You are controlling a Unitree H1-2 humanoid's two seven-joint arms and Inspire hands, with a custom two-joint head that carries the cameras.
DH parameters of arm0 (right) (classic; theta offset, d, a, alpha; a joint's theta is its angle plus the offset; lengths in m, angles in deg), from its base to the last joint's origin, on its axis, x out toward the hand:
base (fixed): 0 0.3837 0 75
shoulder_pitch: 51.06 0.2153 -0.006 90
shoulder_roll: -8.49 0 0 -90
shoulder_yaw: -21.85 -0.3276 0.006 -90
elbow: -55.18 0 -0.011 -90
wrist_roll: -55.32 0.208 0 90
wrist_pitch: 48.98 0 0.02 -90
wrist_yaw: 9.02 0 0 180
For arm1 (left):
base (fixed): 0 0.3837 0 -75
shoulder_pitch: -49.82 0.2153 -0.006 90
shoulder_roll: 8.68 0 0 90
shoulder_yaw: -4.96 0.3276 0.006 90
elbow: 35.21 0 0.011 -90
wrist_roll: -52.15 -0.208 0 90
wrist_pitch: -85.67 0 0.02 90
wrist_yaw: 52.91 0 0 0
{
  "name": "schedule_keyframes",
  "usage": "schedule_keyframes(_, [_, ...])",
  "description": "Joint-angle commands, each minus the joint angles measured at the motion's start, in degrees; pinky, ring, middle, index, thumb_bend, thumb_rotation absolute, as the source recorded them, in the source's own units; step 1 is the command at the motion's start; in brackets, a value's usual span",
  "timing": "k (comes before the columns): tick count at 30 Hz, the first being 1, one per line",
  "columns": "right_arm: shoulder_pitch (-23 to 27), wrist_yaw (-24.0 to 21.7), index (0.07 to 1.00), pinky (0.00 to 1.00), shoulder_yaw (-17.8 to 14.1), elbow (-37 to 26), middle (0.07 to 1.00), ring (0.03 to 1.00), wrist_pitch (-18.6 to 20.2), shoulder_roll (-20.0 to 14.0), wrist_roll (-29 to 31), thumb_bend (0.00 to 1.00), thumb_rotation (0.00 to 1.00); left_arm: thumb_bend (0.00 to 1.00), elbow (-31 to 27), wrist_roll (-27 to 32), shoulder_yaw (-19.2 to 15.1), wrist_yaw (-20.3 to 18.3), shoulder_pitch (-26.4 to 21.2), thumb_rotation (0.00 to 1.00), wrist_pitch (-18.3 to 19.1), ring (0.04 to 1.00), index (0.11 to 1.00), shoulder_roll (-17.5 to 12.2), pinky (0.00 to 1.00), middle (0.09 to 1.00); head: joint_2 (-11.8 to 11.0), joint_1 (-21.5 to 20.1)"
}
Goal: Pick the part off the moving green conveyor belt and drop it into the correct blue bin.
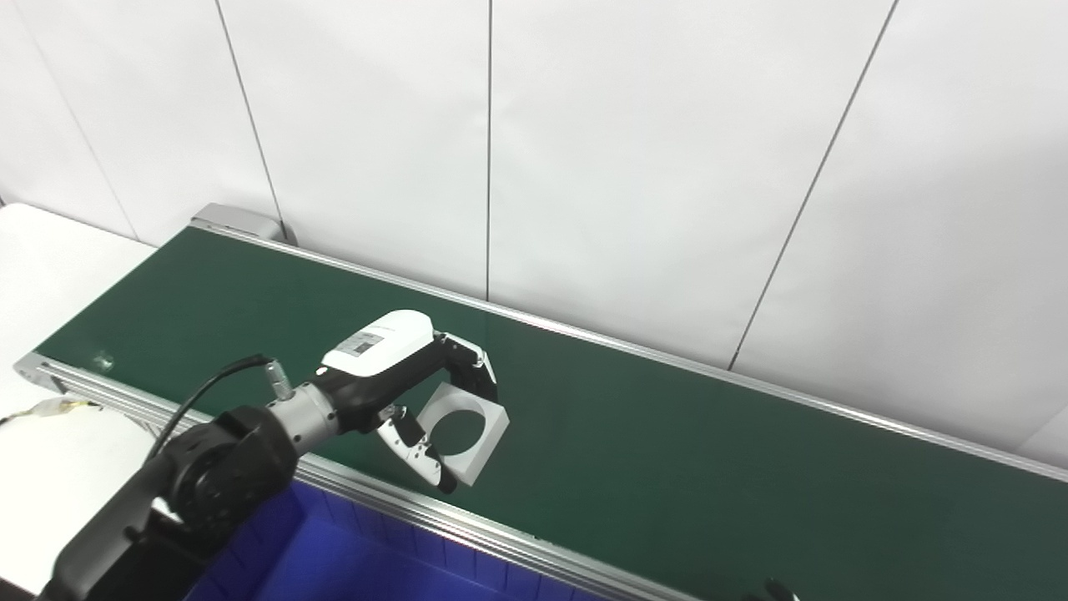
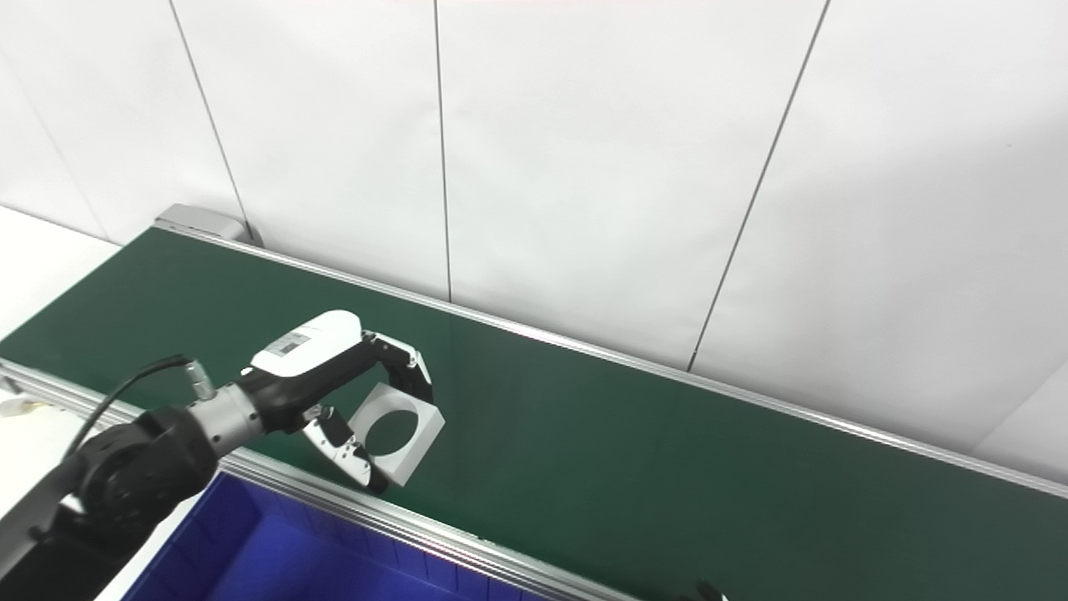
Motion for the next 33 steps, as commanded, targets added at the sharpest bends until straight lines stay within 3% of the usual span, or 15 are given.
schedule_keyframes(1, [0.0,-0.7,0.922,0.7,-0.1,-2.6,0.848,0.792,-2.1,-0.2,0.6,0.74,0.95,0.52,-2.5,1.9,-1.8,0.2,0.9,0.0,-0.1,0.52,0.507,-1.2,0.62,0.463,0.5,-0.1])
schedule_keyframes(6, [-0.1,-0.7,0.922,0.71,-0.2,-3.4,0.849,0.795,-1.5,-0.3,1.0,0.74,0.94,0.52,-5.0,3.2,-3.3,0.9,5.7,0.0,-0.5,0.542,0.491,0.2,0.64,0.488,1.9,-0.4])
schedule_keyframes(12, [-0.1,-0.6,0.919,0.69,-0.5,-4.9,0.844,0.789,-0.6,-0.6,1.0,0.71,0.93,0.52,-5.1,1.3,-3.8,1.8,10.5,0.0,-1.3,0.583,0.473,2.1,0.69,0.506,5.6,-1.4])
schedule_keyframes(21, [0.7,-1.0,0.9,0.7,-1.7,-8.1,0.834,0.78,1.8,-1.9,2.7,0.64,0.86,0.52,-4.9,-0.2,-3.5,1.6,11.8,0.0,-1.0,0.593,0.464,3.7,0.68,0.52,11.9,0.4])
schedule_keyframes(33, [2.0,-2.2,0.882,0.68,-4.2,-10.6,0.812,0.759,4.9,-3.5,6.0,0.67,0.82,0.52,-4.4,-0.7,-2.0,1.0,13.4,0.0,0.4,0.546,0.488,6.7,0.6,0.489,16.5,5.4])
